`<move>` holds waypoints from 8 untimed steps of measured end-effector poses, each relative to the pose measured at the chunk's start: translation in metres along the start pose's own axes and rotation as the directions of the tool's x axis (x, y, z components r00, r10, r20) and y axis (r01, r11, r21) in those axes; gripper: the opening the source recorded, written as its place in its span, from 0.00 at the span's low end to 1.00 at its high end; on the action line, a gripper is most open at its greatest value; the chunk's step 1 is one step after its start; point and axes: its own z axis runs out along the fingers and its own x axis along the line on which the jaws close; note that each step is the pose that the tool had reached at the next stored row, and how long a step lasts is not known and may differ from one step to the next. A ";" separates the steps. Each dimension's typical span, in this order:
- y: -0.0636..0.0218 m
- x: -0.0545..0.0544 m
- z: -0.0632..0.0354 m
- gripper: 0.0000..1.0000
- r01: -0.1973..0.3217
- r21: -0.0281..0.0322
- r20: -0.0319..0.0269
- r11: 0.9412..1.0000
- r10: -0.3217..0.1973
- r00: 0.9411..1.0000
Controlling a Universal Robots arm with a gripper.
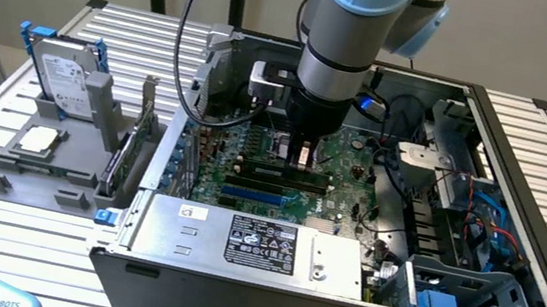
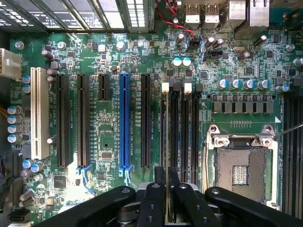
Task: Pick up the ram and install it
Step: 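Insert the ram into the slot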
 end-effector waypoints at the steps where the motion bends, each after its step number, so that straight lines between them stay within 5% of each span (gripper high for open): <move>1: 0.0000 0.000 0.0001 0.14 0.000 0.000 0.000 1.000 0.000 1.000; 8: 0.0000 -0.001 0.0008 0.14 0.000 0.000 0.000 1.000 0.000 1.000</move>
